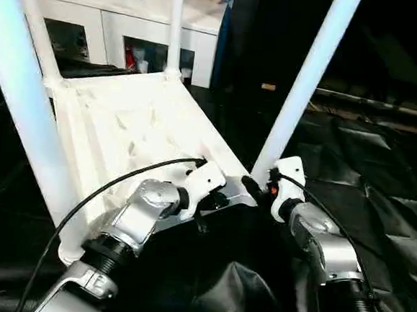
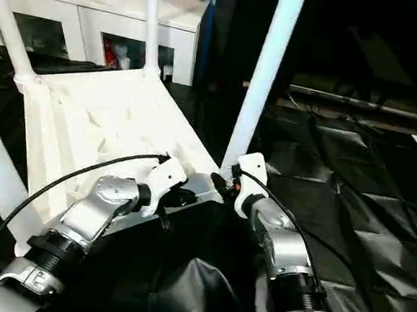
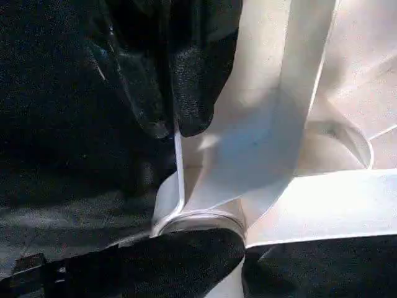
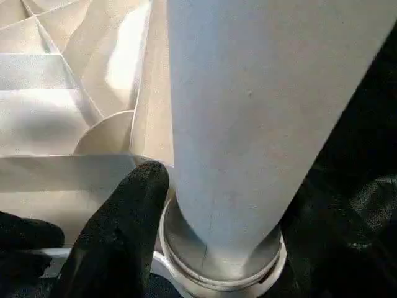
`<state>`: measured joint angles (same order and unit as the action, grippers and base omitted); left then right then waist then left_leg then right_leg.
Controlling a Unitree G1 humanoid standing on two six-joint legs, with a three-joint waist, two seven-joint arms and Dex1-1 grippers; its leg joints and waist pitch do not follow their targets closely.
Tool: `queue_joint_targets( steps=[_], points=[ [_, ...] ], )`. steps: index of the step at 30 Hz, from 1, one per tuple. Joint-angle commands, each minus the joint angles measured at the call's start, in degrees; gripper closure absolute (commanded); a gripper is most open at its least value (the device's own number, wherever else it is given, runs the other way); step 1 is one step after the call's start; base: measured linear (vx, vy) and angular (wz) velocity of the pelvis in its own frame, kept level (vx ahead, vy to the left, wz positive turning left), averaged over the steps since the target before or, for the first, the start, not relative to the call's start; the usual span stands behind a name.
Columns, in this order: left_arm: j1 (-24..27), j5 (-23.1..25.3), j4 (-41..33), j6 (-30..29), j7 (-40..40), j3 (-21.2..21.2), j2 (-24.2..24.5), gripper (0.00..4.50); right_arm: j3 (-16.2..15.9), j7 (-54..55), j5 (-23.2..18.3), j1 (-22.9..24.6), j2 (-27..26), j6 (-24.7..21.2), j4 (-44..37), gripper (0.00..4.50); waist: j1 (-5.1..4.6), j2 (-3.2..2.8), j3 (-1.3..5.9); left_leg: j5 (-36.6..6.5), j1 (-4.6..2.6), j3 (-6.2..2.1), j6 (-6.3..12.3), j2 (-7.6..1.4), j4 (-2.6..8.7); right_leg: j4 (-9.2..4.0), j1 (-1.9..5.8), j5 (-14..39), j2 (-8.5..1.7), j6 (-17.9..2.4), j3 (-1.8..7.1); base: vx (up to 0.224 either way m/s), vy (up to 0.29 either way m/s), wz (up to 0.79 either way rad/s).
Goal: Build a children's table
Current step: Rotate leg to tighten
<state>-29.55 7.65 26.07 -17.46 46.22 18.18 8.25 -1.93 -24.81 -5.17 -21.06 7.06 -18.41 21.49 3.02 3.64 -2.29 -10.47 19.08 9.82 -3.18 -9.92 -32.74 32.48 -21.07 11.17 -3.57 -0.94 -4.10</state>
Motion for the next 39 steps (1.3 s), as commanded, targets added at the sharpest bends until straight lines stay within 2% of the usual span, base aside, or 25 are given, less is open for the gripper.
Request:
queue_joint_targets(
  steps=[1, 2, 3, 4, 5, 6, 7, 8, 9, 10, 12, 14, 16, 17, 19, 20, 21, 23, 25, 27, 28, 30, 32, 36, 39],
  points=[
    [-0.79, -0.07, 0.68, 0.74, 1.82, 4.26, -1.88, 4.5, -6.04, -6.36, -1.77, 0.1, -1.73, -1.21, -0.09, 1.48, -0.3, -0.48, 1.52, -28.99, -1.07, -2.41, -1.17, -3.3, 4.61, -6.32, -0.29, 35.57, -5.73, -2.61, 2.21, 0.0, 0.0, 0.0],
    [-0.61, -0.39, 0.21, 1.05, 4.36, 4.18, 0.01, 4.5, -7.36, -12.22, -1.96, 0.65, 1.95, -1.29, -2.06, 1.48, -0.27, -0.52, 1.55, -28.54, -0.97, -2.37, -1.05, -3.34, 4.66, -6.23, -0.26, 35.01, -5.8, -2.9, 2.34, 0.0, 0.0, 0.0],
    [-0.58, -0.47, 0.11, 1.16, 4.93, 4.14, 0.44, 4.5, -7.67, -13.59, -2.04, 0.79, 2.84, -1.28, -2.51, 1.48, -0.02, -0.44, 1.7, -27.36, -0.64, -2.37, -0.65, -3.46, 4.78, -5.92, 0.27, 33.39, -5.79, -3.04, 2.46, 0.0, 0.0, 0.0],
    [-0.56, -0.5, 0.07, 1.21, 5.17, 4.13, 0.62, 4.5, -7.79, -14.17, -2.07, 0.85, 3.22, -1.28, -2.69, 1.48, 0.17, -0.43, 1.82, -25.34, -0.44, -2.2, -0.28, -3.63, 4.9, -5.54, 0.29, 30.56, -5.88, -3.99, 2.83, 0.0, 0.0, 0.0],
    [-0.41, -1.09, -0.5, 2.03, 8.53, 4.24, 2.57, 4.5, -8.47, -19.48, -3.05, 1.53, 6.71, -1.02, -4.87, 1.48, 0.22, -0.39, 1.83, -24.44, -0.27, -2.1, -0.05, -3.63, 4.92, -5.38, 0.38, 29.25, -5.8, -4.46, 2.92, 0.0, 0.0, 0.0],
    [-0.35, -1.26, -0.73, 2.18, 9.56, 4.3, 3.2, 4.5, -8.59, -20.97, -3.39, 1.77, 7.7, -0.95, -5.57, 1.48, 0.6, -0.32, 1.94, -22.61, -0.17, -1.9, 0.58, -3.79, 4.88, -5.13, 0.61, 26.53, -5.84, -5.3, 3.1, 0.0, 0.0, 0.0],
    [-0.35, -1.26, -0.73, 2.18, 9.56, 4.3, 3.2, 4.5, -8.59, -20.97, -3.39, 1.77, 7.7, -0.95, -5.57, 1.48, 0.72, -0.58, 1.93, -22.04, -0.3, -1.75, 0.68, -3.81, 4.84, -4.96, 0.43, 25.18, -5.8, -5.93, 3.22, 0.0, 0.0, 0.0],
    [-0.18, -1.73, -1.2, 2.85, 12.14, 4.48, 4.78, 4.5, -8.8, -24.28, -4.04, 2.27, 10.11, -0.94, -7.09, 1.48, 0.66, -0.39, 1.95, -20.94, -0.12, -1.56, 0.92, -3.78, 4.81, -4.73, 0.5, 23.19, -5.71, -7.08, 3.26, 0.0, 0.0, 0.0],
    [0.19, -2.52, -2.2, 3.49, 16.24, 4.87, 7.28, 4.5, -8.86, -28.55, -5.01, 2.86, 13.31, -1.15, -9.02, 1.48, 1.02, -0.32, 1.97, -19.88, -0.04, -1.55, 1.19, -3.78, 4.72, -4.6, 0.83, 22.35, -5.71, -7.4, 3.28, 0.0, 0.0, 0.0],
    [0.31, -2.76, -2.55, 3.88, 17.69, 5.02, 8.17, 4.5, -8.82, -29.96, -5.28, 3.04, 14.35, -1.21, -9.62, 1.48, 1.31, -0.36, 2.05, -18.91, -0.2, -1.28, 1.85, -3.87, 4.54, -4.24, 0.62, 20.64, -5.68, -7.96, 3.59, 0.0, 0.0, 0.0],
    [0.48, -3.14, -3.07, 3.87, 19.48, 5.19, 9.24, 4.5, -8.88, -31.6, -5.57, 3.27, 15.45, -1.21, -10.22, 1.48, 1.49, -0.33, 2.03, -17.74, -0.19, -1.06, 2.2, -3.84, 4.44, -3.95, 0.6, 19.32, -5.55, -9.08, 3.63, 0.0, 0.0, 0.0],
    [0.8, -3.85, -3.67, 5.3, 22.75, 5.44, 11.16, 4.5, -9.19, -34.64, -6.01, 3.66, 17.36, -1.19, -11.24, 1.48, 1.92, -0.29, 2.22, -15.63, 0.12, -1.08, 2.25, -3.82, 4.33, -3.59, 1.0, 17.55, -5.53, -9.57, 3.57, 0.026, -0.015, 0.02],
    [1.49, -5.5, -5.09, 6.15, 27.73, 5.76, 13.9, 4.5, -9.92, -38.91, -7.01, 4.29, 20.04, -2.16, -12.84, 1.48, 2.39, -0.41, 2.38, -13.18, -0.15, -0.79, 2.73, -3.96, 4.08, -2.92, 0.89, 12.6, -5.38, -11.08, 3.68, 0.055, -0.026, 0.06],
    [1.64, -5.8, -5.57, 5.97, 28.61, 5.78, 14.49, 4.5, -10.2, -40.05, -7.28, 4.52, 20.69, -2.48, -13.38, 1.48, 2.42, -0.45, 2.47, -12.29, 0.0, -0.8, 2.81, -3.95, 3.99, -2.56, 1.07, 10.6, -5.29, -11.56, 3.69, 0.059, -0.013, 0.06],
    [1.79, -5.98, -6.1, 5.49, 29.51, 5.72, 15.48, 4.5, -10.86, -41.53, -7.46, 4.84, 21.72, -2.75, -14.15, 1.48, 2.59, -0.44, 3.0, -6.28, 0.37, -0.68, 4.38, -3.86, 3.42, -1.04, 1.36, -0.24, -4.99, -13.85, 3.57, 0.029, -0.007, 0.03],
    [1.82, -6.11, -6.17, 5.45, 29.91, 5.75, 15.94, 4.5, -11.13, -42.17, -7.73, 4.97, 22.12, -2.9, -14.5, 1.48, 2.55, -0.4, 2.92, -5.47, 0.47, -0.65, 4.85, -3.86, 3.43, -0.97, 1.43, -1.74, -4.97, -14.36, 3.53, 0.0, 0.0, 0.0],
    [1.83, -6.2, -6.19, 5.43, 30.18, 5.78, 16.24, 4.5, -11.29, -42.6, -7.93, 5.05, 22.37, -3.05, -14.73, 1.48, 2.67, -0.42, 2.81, -5.37, 0.48, -0.62, 5.32, -3.81, 3.39, -0.96, 1.48, -2.22, -5.0, -14.83, 3.47, 0.0, 0.0, 0.0],
    [1.99, -6.5, -6.52, 5.12, 31.32, 5.81, 16.95, 4.5, -11.57, -43.83, -8.33, 5.13, 22.61, -3.5, -14.97, 1.48, 2.76, -0.41, 2.66, -7.19, 0.45, -0.69, 4.85, -3.92, 3.57, -1.26, 1.61, 1.1, -5.21, -14.72, 3.38, 0.0, 0.0, 0.0],
    [2.11, -6.74, -6.82, 4.9, 31.83, 5.74, 17.16, 4.5, -11.92, -44.49, -8.55, 5.21, 22.64, -3.78, -15.18, 1.48, 2.79, -0.35, 2.35, -10.31, 0.37, -0.71, 3.45, -4.01, 3.85, -1.94, 1.47, 7.07, -5.3, -13.51, 3.43, 0.0, 0.0, 0.0],
    [2.15, -6.9, -6.97, 4.88, 31.97, 5.76, 17.26, 4.5, -12.08, -44.65, -8.73, 5.25, 22.78, -3.95, -15.37, 1.78, 2.76, -0.41, 2.24, -12.26, 0.23, -0.85, 2.07, -4.08, 4.06, -2.28, 1.36, 11.54, -5.34, -12.31, 3.47, 0.0, 0.0, 0.0],
    [2.24, -7.16, -7.35, 4.74, 32.06, 5.85, 17.33, 4.5, -12.45, -45.12, -8.97, 5.26, 22.88, -4.42, -15.61, 1.78, 2.76, -0.47, 2.21, -12.54, 0.19, -0.86, 1.86, -4.08, 4.1, -2.36, 1.31, 12.15, -5.33, -12.11, 3.5, 0.0, 0.0, 0.0],
    [2.31, -7.28, -7.61, 4.58, 32.13, 5.91, 17.32, 4.5, -12.58, -45.47, -9.09, 5.3, 22.93, -4.81, -15.81, 1.81, 2.77, -0.49, 2.2, -13.15, 0.1, -0.88, 1.34, -4.1, 4.14, -2.49, 1.25, 13.13, -5.4, -11.7, 3.57, 0.0, 0.0, 0.0],
    [2.32, -7.29, -7.66, 4.54, 32.15, 5.93, 17.31, 4.5, -12.59, -45.54, -9.15, 5.32, 22.96, -4.95, -15.89, 2.08, 2.7, -0.46, 2.27, -12.7, 0.14, -0.91, 1.27, -4.1, 4.14, -2.35, 1.27, 12.23, -5.31, -11.65, 3.58, 0.0, 0.0, 0.0],
    [2.36, -7.38, -7.96, 4.47, 32.05, 6.09, 17.26, 4.5, -12.73, -45.76, -9.59, 5.64, 23.14, -5.56, -16.44, 2.3, 2.72, -0.43, 2.43, -10.37, 0.36, -0.85, 1.79, -3.97, 3.94, -1.92, 1.49, 8.31, -5.25, -12.08, 3.57, 0.0, 0.0, 0.0],
    [2.47, -7.58, -8.17, 4.27, 31.58, 5.9, 17.08, 4.5, -12.65, -45.4, -9.59, 6.04, 22.95, -5.67, -16.56, 2.37, 2.75, -0.42, 2.44, -9.95, 0.39, -0.83, 2.13, -3.94, 3.88, -1.89, 1.52, 7.95, -5.25, -12.29, 3.54, 0.0, 0.0, 0.0]
  ],
)
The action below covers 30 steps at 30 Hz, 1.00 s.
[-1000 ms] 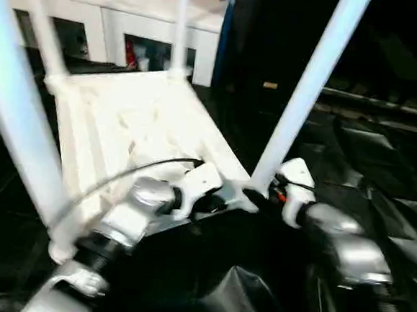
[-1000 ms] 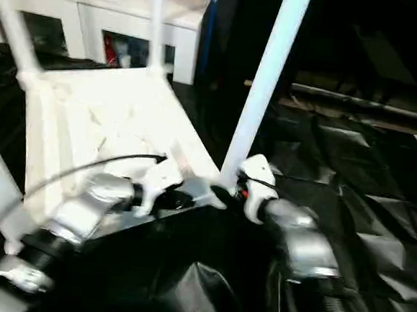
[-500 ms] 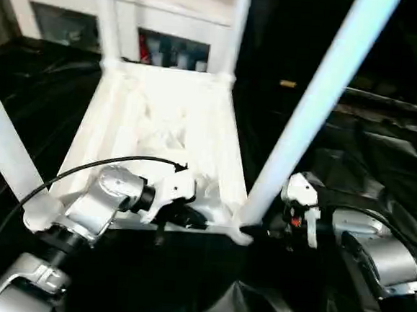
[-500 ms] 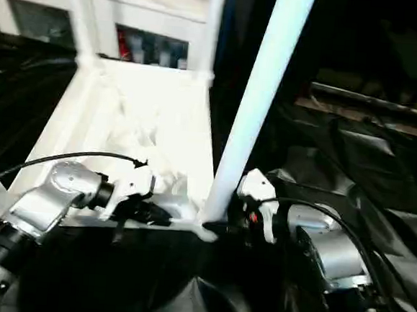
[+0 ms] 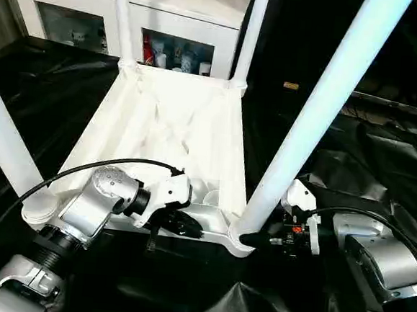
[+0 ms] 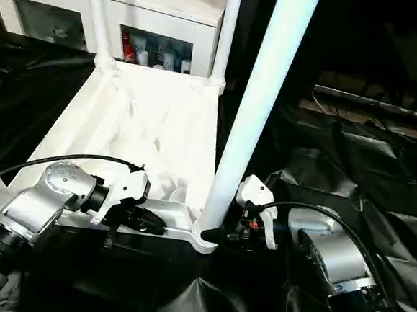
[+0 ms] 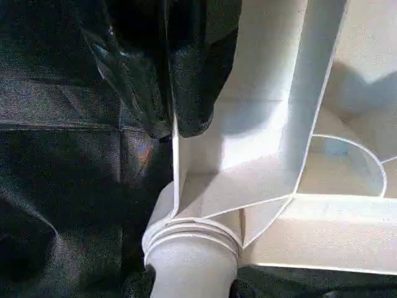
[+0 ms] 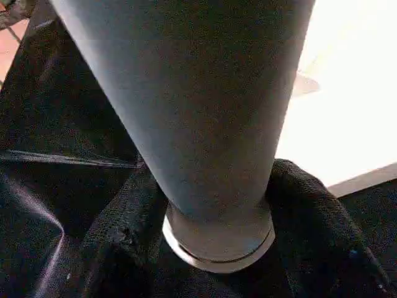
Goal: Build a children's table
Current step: Rotate leg to tighten
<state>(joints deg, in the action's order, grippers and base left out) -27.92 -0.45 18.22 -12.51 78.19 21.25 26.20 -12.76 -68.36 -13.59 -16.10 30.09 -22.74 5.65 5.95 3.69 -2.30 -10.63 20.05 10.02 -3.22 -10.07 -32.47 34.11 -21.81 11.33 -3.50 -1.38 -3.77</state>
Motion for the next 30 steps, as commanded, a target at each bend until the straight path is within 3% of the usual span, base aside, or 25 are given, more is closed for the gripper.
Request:
queue_joint_targets(
  steps=[1, 5, 8, 9, 11, 13, 17, 19, 21, 22, 23, 24, 25, 26, 29, 30],
  points=[
    [0.9, 0.39, -0.4, -1.0, -1.0, 2.54, -1.17, 4.5, -1.7, -1.19, -0.95, 1.21, -0.36, -1.18, -0.47, 2.37, -0.16, -0.48, 2.42, -10.1, -0.58, -1.03, 2.13, -3.77, 3.59, -3.61, 2.27, 8.31, -5.39, -11.82, 3.21, 0.0, 0.0, 0.0],
    [0.88, 1.64, -0.04, -2.59, -7.05, 1.05, -3.39, 4.5, -1.02, 3.62, 0.63, 1.31, -2.39, -0.91, 1.59, 2.4, -0.2, -0.46, 2.25, -11.32, -0.65, -1.04, 1.68, -3.83, 3.7, -3.84, 2.09, 10.18, -5.35, -11.61, 3.2, 0.0, 0.0, 0.0],
    [1.55, 3.56, 0.23, -5.14, -14.98, 0.22, -7.0, 4.5, 2.44, 17.74, 3.18, 0.21, -9.19, -1.77, 7.1, 2.42, -0.48, -0.38, 1.81, -15.04, -0.93, -1.08, 0.27, -3.84, 3.94, -4.68, 1.56, 17.56, -5.55, -10.58, 3.27, -0.017, -0.002, 0.0],
    [1.73, 3.89, 0.12, -5.38, -15.95, 0.26, -7.46, 4.5, 3.18, 20.27, 3.42, -0.03, -10.42, -2.41, 7.9, 2.44, -0.87, -0.39, 1.6, -17.81, -1.01, -1.4, -0.89, -3.66, 4.07, -5.2, 1.39, 23.62, -5.68, -9.17, 3.0, -0.052, -0.006, -0.01],
    [2.1, 4.87, -0.83, -7.85, -19.89, 0.55, -9.93, 4.5, 5.02, 27.51, 3.75, -0.73, -14.75, -3.5, 10.38, 2.46, -2.09, -0.06, 1.31, -21.6, -0.16, -2.42, -2.28, -3.35, 4.7, -6.18, 2.04, 34.78, -5.83, -3.89, 2.08, -0.036, 0.004, -0.08],
    [1.83, 5.65, -0.68, -9.67, -23.52, 0.84, -12.64, 4.5, 6.04, 34.33, 4.8, -1.35, -18.7, -4.01, 11.94, 2.49, -2.74, -0.2, 1.21, -24.86, -1.22, -2.66, -2.98, -3.2, 4.29, -7.24, 0.9, 39.2, -6.14, -2.42, 1.96, -0.034, 0.011, -0.11],
    [0.75, 7.16, 1.2, -10.39, -27.9, 1.39, -15.79, 4.5, 5.88, 41.26, 7.19, -2.26, -22.83, -3.05, 13.68, 2.5, -4.18, -0.67, 1.1, -29.79, -1.64, -3.5, -3.16, -3.15, 4.59, -8.25, 1.13, 39.38, -5.88, -1.31, 0.77, -0.018, 0.013, -0.04],
    [-0.35, 8.58, 2.27, -10.78, -31.19, 2.05, -19.11, 4.5, 3.89, 42.35, 8.61, -3.05, -26.38, -1.47, 14.21, 2.5, -4.93, -0.96, 1.1, -33.52, -1.96, -3.94, -3.03, -3.28, 4.66, -8.9, 1.6, 37.75, -5.98, -0.89, -0.66, 0.0, 0.0, 0.0],
    [-0.42, 9.06, 2.14, -10.52, -31.5, 2.57, -19.51, 4.5, 3.87, 42.59, 8.33, -3.65, -27.21, -0.6, 14.73, 2.5, -5.35, -1.69, 0.56, -40.61, -2.33, -4.7, -3.72, -3.96, 5.62, -8.9, 2.07, 35.36, -5.83, -0.62, -2.17, -0.01, 0.026, -0.04],
    [-0.39, 9.09, 2.1, -10.53, -31.47, 2.66, -19.47, 4.5, 4.16, 42.63, 7.95, -3.79, -27.36, -0.55, 14.84, 2.5, -5.54, -1.63, 0.62, -41.67, -2.16, -4.86, -3.84, -4.04, 5.88, -8.77, 2.42, 34.49, -5.83, -0.65, -2.24, 0.0, 0.0, 0.0],
    [-0.36, 9.13, 2.05, -10.56, -31.51, 2.71, -19.47, 4.5, 4.39, 42.7, 7.68, -3.88, -27.51, -0.56, 14.89, 2.16, -5.55, -1.73, 0.61, -42.52, -2.06, -4.96, -3.98, -4.14, 6.09, -8.49, 2.58, 33.92, -5.92, -0.82, -2.1, -0.031, 0.053, -0.03],
    [-0.02, 9.32, 1.66, -10.79, -31.97, 2.8, -19.46, 4.5, 5.67, 42.82, 6.3, -4.29, -28.36, -0.94, 15.07, 1.82, -5.51, -1.64, 0.59, -42.55, -2.28, -4.76, -4.08, -3.94, 6.02, -8.56, 2.19, 34.33, -6.21, -1.24, -1.62, 0.0, 0.0, 0.0],
    [0.33, 9.18, 1.25, -10.84, -31.79, 2.78, -19.21, 4.5, 5.36, 42.42, 6.46, -4.53, -28.25, -0.95, 15.05, 1.8, -5.66, -1.59, 0.37, -42.05, -3.17, -4.52, -3.93, -3.43, 5.28, -9.69, 1.2, 37.47, -6.57, -1.0, -2.11, 0.0, 0.0, 0.0],
    [0.42, 9.12, 1.15, -10.85, -31.69, 2.76, -19.1, 4.5, 5.01, 42.28, 6.78, -4.58, -28.07, -0.82, 14.99, 1.77, -5.79, -1.49, 0.42, -41.3, -3.27, -4.42, -3.69, -3.23, 4.95, -10.0, 1.18, 38.62, -6.68, -0.61, -2.3, 0.0, 0.0, 0.0],
    [0.49, 8.74, 1.1, -9.96, -30.78, 2.32, -18.3, 4.5, 4.04, 39.6, 6.51, -4.12, -26.94, -0.81, 13.35, 1.6, -5.97, -1.66, 0.45, -40.12, -2.65, -4.46, -3.21, -3.47, 5.11, -10.03, 1.85, 38.49, -6.87, 0.33, -2.97, 0.0, 0.0, 0.0],
    [0.52, 8.55, 1.06, -9.55, -30.16, 2.16, -17.87, 4.5, 3.77, 37.85, 6.2, -3.87, -26.04, -0.9, 12.52, 1.6, -6.03, -1.78, 0.52, -41.03, -2.1, -4.77, -3.65, -3.86, 5.55, -9.44, 2.43, 37.04, -7.06, 0.39, -3.0, 0.0, 0.0, 0.0]
  ],
)
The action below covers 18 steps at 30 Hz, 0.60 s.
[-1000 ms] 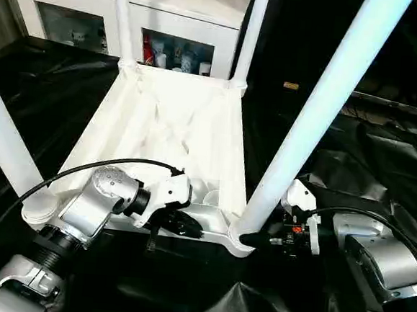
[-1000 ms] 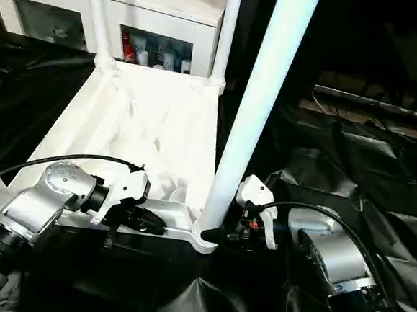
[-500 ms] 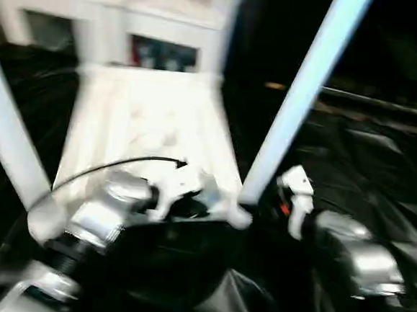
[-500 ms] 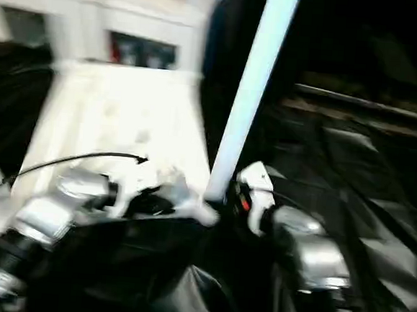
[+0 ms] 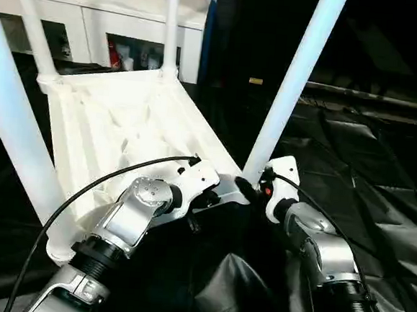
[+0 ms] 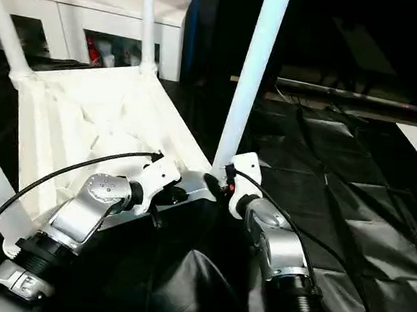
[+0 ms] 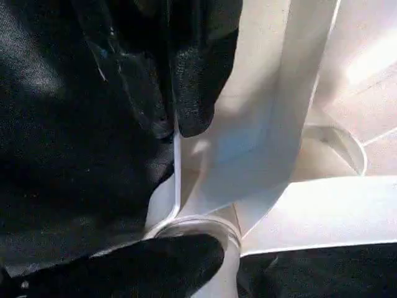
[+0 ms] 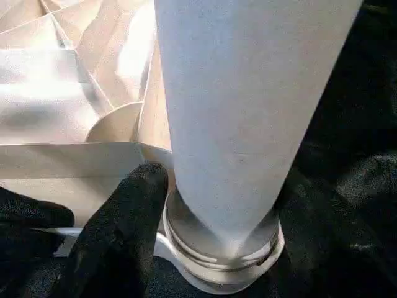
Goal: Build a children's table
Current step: Rotate leg to tighten
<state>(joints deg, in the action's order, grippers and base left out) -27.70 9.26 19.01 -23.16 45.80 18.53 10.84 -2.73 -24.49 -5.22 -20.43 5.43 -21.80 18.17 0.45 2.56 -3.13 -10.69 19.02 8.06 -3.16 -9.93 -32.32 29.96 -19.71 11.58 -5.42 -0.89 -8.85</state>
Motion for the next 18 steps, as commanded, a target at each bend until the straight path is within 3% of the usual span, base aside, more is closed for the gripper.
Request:
queue_joint_targets(
  steps=[1, 3, 5, 6, 8, 9, 10, 11, 12, 14, 15, 18],
  points=[
    [0.3, -1.16, 0.28, 1.1, 2.23, 4.89, -2.51, 4.5, -6.26, -6.02, -2.17, 0.46, -1.38, -1.84, 0.01, 1.6, -0.38, -0.63, 1.38, -41.2, -1.19, -2.68, -3.99, -4.03, 5.47, -5.04, -0.11, 35.67, -5.26, -0.73, 2.72, 0.0, 0.0, 0.0],
    [0.57, -1.78, -0.04, 2.75, 4.94, 4.68, -0.99, 4.5, -6.98, -11.38, -2.76, 1.1, 1.63, -1.7, -2.01, 1.6, -0.19, -0.4, 1.49, -38.95, -1.09, -2.57, -3.62, -3.71, 5.03, -5.28, -0.2, 36.35, -5.79, -1.1, 3.06, 0.0, 0.0, 0.0],
    [0.89, -2.65, -0.72, 3.76, 7.68, 4.49, 0.79, 4.5, -7.78, -16.87, -2.85, 1.89, 5.53, -0.26, -3.93, 1.6, 0.14, -0.32, 1.63, -35.12, -0.45, -2.38, -2.97, -3.8, 5.13, -5.0, -0.07, 34.74, -6.07, -1.89, 3.68, 0.035, -0.002, 0.0],
    [1.09, -3.18, -1.17, 3.9, 9.11, 4.39, 1.71, 4.5, -8.0, -19.56, -3.1, 2.29, 7.51, 0.38, -4.93, 1.6, 0.88, -0.15, 2.26, -29.07, 0.34, -1.96, -1.85, -4.14, 5.18, -3.89, 0.38, 28.11, -6.04, -3.51, 4.72, 0.058, -0.005, 0.0],
    [1.49, -4.58, -1.92, 5.5, 12.94, 4.4, 3.63, 4.5, -8.05, -23.81, -3.79, 2.79, 10.7, 1.66, -6.53, 1.6, 1.4, -0.23, 2.54, -24.04, 0.62, -1.42, -1.12, -4.33, 5.11, -3.03, 0.29, 21.3, -5.81, -5.73, 5.19, 0.032, -0.006, 0.01],
    [1.72, -5.19, -2.34, 6.12, 14.73, 4.49, 4.47, 4.5, -8.03, -25.34, -3.96, 3.03, 11.87, 2.36, -7.05, 1.6, 1.88, 0.16, 2.82, -19.63, 1.02, -0.91, -0.04, -4.27, 4.86, -2.13, 0.52, 15.34, -5.44, -7.51, 5.45, 0.0, 0.0, 0.0],
    [1.79, -5.38, -2.46, 6.31, 15.27, 4.52, 4.73, 4.5, -8.03, -25.81, -4.02, 3.1, 12.23, 2.57, -7.22, 1.6, 2.05, 0.4, 2.92, -17.79, 1.32, -0.74, 0.56, -4.25, 4.85, -1.57, 0.57, 13.48, -5.18, -8.07, 5.6, 0.0, 0.0, 0.0],
    [2.4, -6.96, -3.46, 8.04, 19.7, 4.8, 6.62, 4.5, -7.94, -28.9, -4.56, 3.44, 14.27, 3.44, -7.91, 1.6, 2.42, 0.27, 2.9, -16.92, 0.65, 0.0, 1.48, -4.2, 4.57, -1.53, -0.24, 13.56, -4.86, -9.22, 5.99, 0.091, -0.083, 0.14],
    [2.81, -7.99, -4.18, 8.58, 22.58, 4.87, 7.93, 4.5, -7.89, -31.4, -5.05, 3.73, 15.75, 3.48, -8.56, 1.6, 3.03, 0.76, 3.21, -15.17, 0.09, 1.0, 2.78, -3.85, 3.75, -1.2, -0.75, 12.76, -4.84, -10.99, 6.71, 0.075, -0.065, 0.15],
    [3.05, -9.21, -4.99, 8.52, 25.59, 4.62, 9.44, 4.5, -8.31, -35.1, -5.7, 4.24, 18.03, 3.37, -9.82, 1.6, 3.37, 1.02, 3.61, -10.68, 0.77, 1.29, 3.91, -3.79, 3.39, 0.15, -0.23, 6.64, -4.43, -12.52, 7.02, 0.075, -0.063, 0.12],
    [3.07, -9.84, -5.33, 8.35, 26.85, 4.45, 10.17, 4.5, -8.73, -37.05, -6.15, 4.52, 19.37, 3.37, -10.56, 1.6, 4.11, 0.86, 3.6, -6.81, 0.59, 1.65, 5.58, -3.73, 3.06, 0.8, -0.37, 1.0, -4.09, -13.7, 7.11, 0.071, -0.056, 0.1],
    [2.95, -11.55, -6.57, 5.98, 31.47, 4.61, 13.44, 4.5, -9.89, -43.78, -8.59, 5.51, 22.96, 2.0, -13.11, 1.6, 5.04, 0.92, 3.44, -5.22, 0.52, 1.9, 7.21, -3.64, 2.76, 1.56, -0.29, -1.74, -3.91, -15.24, 7.37, 0.019, -0.013, 0.04]
  ],
)
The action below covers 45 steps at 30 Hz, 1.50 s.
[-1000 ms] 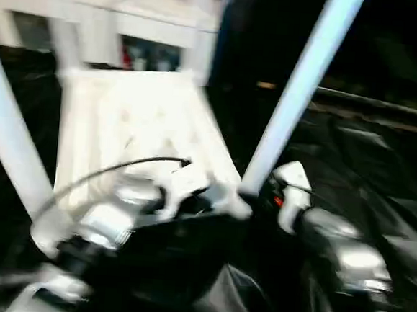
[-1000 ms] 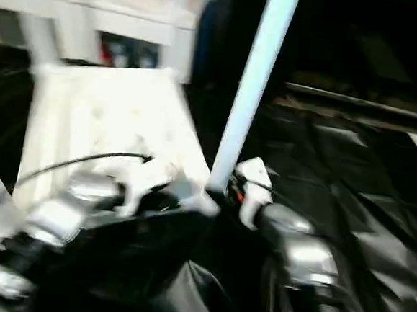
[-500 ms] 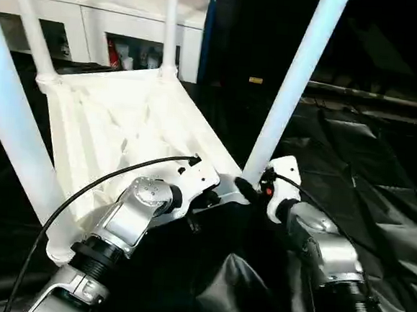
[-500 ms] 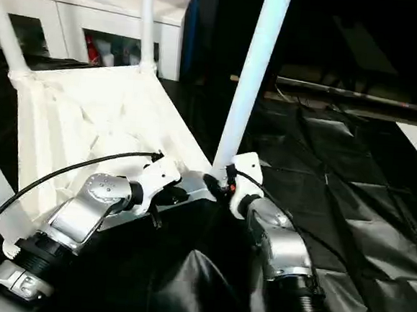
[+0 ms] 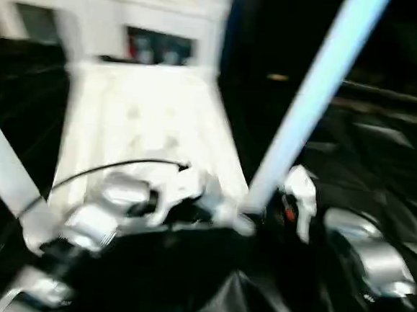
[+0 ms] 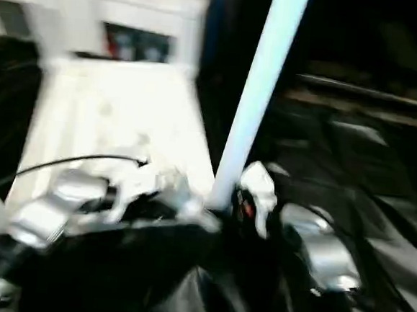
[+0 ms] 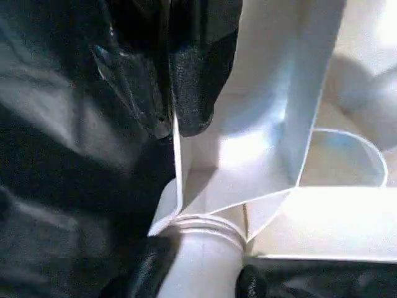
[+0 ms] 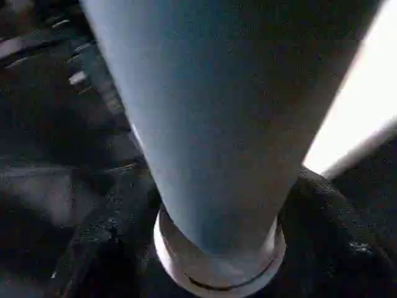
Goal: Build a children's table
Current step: Rotate leg to tighten
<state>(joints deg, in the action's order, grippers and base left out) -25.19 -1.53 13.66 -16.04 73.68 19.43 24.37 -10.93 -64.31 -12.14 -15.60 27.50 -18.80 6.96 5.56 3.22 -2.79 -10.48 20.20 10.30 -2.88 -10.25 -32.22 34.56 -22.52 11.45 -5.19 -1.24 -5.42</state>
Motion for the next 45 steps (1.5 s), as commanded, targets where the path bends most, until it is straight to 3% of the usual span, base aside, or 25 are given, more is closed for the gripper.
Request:
queue_joint_targets(
  steps=[1, 4, 10, 13, 18, 24, 28, 29, 30, 31, 33, 35, 36, 40, 42, 44, 45],
  points=[
    [0.43, -0.9, -1.29, -1.33, 4.02, 3.72, 0.25, 4.5, -1.88, -4.72, -1.89, 0.79, 1.25, -1.13, -2.16, 1.6, 0.03, 0.2, 3.13, -5.24, -0.44, -0.52, 6.9, -3.39, 2.73, -2.92, 2.83, -0.7, -4.13, -14.85, 3.82, 0.0, 0.0, 0.0],
    [0.31, -1.42, -0.96, -1.24, 5.17, 3.52, 1.16, 4.5, -2.76, -7.44, -2.56, 0.93, 2.41, -1.81, -2.98, 1.6, 0.08, 0.11, 3.02, -6.76, -0.43, -0.69, 5.82, -3.58, 2.92, -3.2, 2.83, 2.95, -4.08, -14.02, 3.68, 0.0, 0.0, 0.0],
    [0.29, -2.04, -1.12, -1.57, 6.78, 3.51, 2.33, 4.5, -4.83, -9.05, -2.04, 0.56, 3.43, -1.93, -3.11, 1.74, -0.01, 0.04, 2.45, -14.19, -0.86, -1.01, 1.25, -3.74, 3.64, -4.6, 2.55, 15.89, -4.33, -10.51, 3.8, 0.0, 0.0, 0.0],
    [0.19, -2.27, -1.19, -1.75, 6.89, 3.64, 2.5, 4.5, -4.93, -9.22, -2.08, 0.39, 3.43, -2.25, -3.08, 1.93, -0.03, 0.07, 2.66, -12.94, -0.68, -1.06, 1.1, -3.68, 3.57, -4.41, 2.71, 14.65, -4.3, -10.09, 3.84, 0.0, 0.0, 0.0],
    [-0.05, -1.97, -0.85, -1.35, 6.62, 3.63, 2.31, 4.5, -4.81, -9.02, -2.13, 0.27, 3.28, -2.52, -2.7, 2.26, -0.15, 0.12, 2.85, -10.13, -0.41, -1.0, 2.02, -3.55, 3.31, -3.85, 2.96, 9.68, -4.19, -11.3, 3.76, 0.0, 0.0, 0.0],
    [-0.56, -1.4, 0.26, -0.42, 3.32, 2.8, 0.94, 4.5, -4.49, -7.13, -1.99, 0.81, 2.23, -2.19, -2.2, 2.37, -0.26, 0.12, 2.74, -11.54, -0.48, -1.03, 1.66, -3.56, 3.31, -4.16, 2.86, 12.64, -4.21, -10.82, 3.75, 0.0, 0.0, 0.0],
    [-1.18, -0.33, 1.7, -1.05, -3.52, 1.4, -1.93, 4.5, -3.37, 0.68, 0.64, 0.5, -1.4, -1.71, 0.91, 2.41, -0.3, 0.2, 2.43, -14.52, -0.7, -1.06, 0.62, -3.45, 3.4, -4.95, 2.52, 18.94, -4.34, -9.4, 3.74, 0.0, 0.0, 0.0],
    [-1.14, 0.11, 2.03, -2.47, -7.48, 0.62, -4.0, 4.5, -1.79, 8.61, 2.57, -0.21, -5.03, -1.79, 3.74, 2.43, -0.54, 0.16, 2.28, -16.01, -0.6, -1.25, -0.41, -3.43, 3.51, -5.22, 2.29, 22.75, -4.34, -8.15, 3.62, -0.059, -0.009, -0.04],
    [-1.11, 0.23, 2.03, -2.72, -8.11, 0.56, -4.34, 4.5, -1.41, 10.1, 2.79, -0.38, -5.72, -2.09, 4.29, 2.45, -0.74, 0.24, 2.21, -16.62, -0.53, -1.31, -0.78, -3.31, 3.59, -5.47, 2.23, 24.54, -4.38, -7.6, 3.55, -0.059, -0.009, -0.04],
    [-1.03, 0.57, 2.04, -3.36, -9.77, 0.46, -5.26, 4.5, -0.38, 14.01, 3.27, -0.85, -7.53, -3.04, 5.75, 2.47, -1.21, 0.27, 2.01, -18.63, -0.12, -1.8, -1.69, -3.11, 3.77, -5.9, 2.54, 30.38, -4.55, -5.5, 3.05, -0.067, -0.003, -0.14],
    [-0.91, 0.89, 2.06, -3.7, -11.05, 0.44, -5.97, 4.5, 0.48, 17.15, 3.68, -1.16, -8.96, -3.23, 6.9, 2.51, -1.83, 0.2, 2.17, -20.44, -0.13, -2.37, -2.74, -3.05, 3.81, -6.63, 2.56, 35.0, -4.82, -2.91, 2.59, -0.059, 0.008, -0.18],
    [-0.97, 2.59, 3.0, -5.4, -16.75, 0.53, -9.2, 4.5, 3.55, 28.38, 4.6, -2.09, -14.63, -4.0, 10.61, 2.52, -2.44, 0.11, 2.19, -21.96, -0.12, -2.68, -2.74, -3.02, 3.88, -7.07, 2.53, 35.32, -4.75, -2.16, 2.29, 0.0, 0.0, 0.0],
    [-1.04, 2.82, 3.18, -5.59, -17.45, 0.52, -9.59, 4.5, 3.84, 29.6, 4.73, -2.19, -15.25, -4.06, 10.99, 2.53, -2.87, 0.06, 2.25, -22.35, -0.29, -2.74, -3.06, -3.14, 3.97, -6.96, 2.18, 33.89, -4.69, -2.75, 2.33, 0.0, 0.0, 0.0],
    [-2.37, 6.15, 5.82, -6.92, -25.28, 1.75, -14.73, 4.5, 4.4, 41.57, 8.7, -3.58, -22.05, -3.22, 15.65, 2.53, -3.92, 0.02, 2.22, -26.48, -0.72, -3.12, -3.66, -3.15, 4.12, -7.6, 1.98, 33.89, -4.6, -2.54, 1.8, 0.0, 0.0, 0.0],
    [-2.59, 6.69, 5.85, -7.03, -25.74, 2.7, -15.57, 4.5, 3.8, 41.96, 8.6, -3.72, -23.45, -3.0, 15.88, 2.53, -4.1, -0.22, 2.19, -27.53, -0.71, -3.27, -3.77, -3.25, 4.39, -7.62, 2.08, 32.02, -4.58, -2.77, 1.77, 0.0, 0.0, 0.0],
    [-2.64, 6.41, 5.57, -6.93, -25.17, 3.32, -15.83, 4.5, 3.05, 41.18, 8.52, -3.82, -24.0, -2.03, 15.44, 2.53, -4.03, -0.33, 2.25, -29.06, -1.15, -3.14, -3.56, -3.25, 4.44, -7.7, 1.8, 30.63, -4.48, -2.99, 1.98, 0.0, 0.0, 0.0],
    [-2.6, 6.29, 5.24, -6.86, -24.72, 3.28, -15.81, 4.5, 4.5, 40.06, 6.52, -4.17, -24.63, -1.77, 15.09, 2.53, -4.05, -0.34, 2.25, -28.97, -1.0, -3.11, -3.38, -3.26, 4.55, -7.53, 1.9, 29.0, -4.45, -3.42, 2.12, 0.0, 0.0, 0.0]
  ],
)
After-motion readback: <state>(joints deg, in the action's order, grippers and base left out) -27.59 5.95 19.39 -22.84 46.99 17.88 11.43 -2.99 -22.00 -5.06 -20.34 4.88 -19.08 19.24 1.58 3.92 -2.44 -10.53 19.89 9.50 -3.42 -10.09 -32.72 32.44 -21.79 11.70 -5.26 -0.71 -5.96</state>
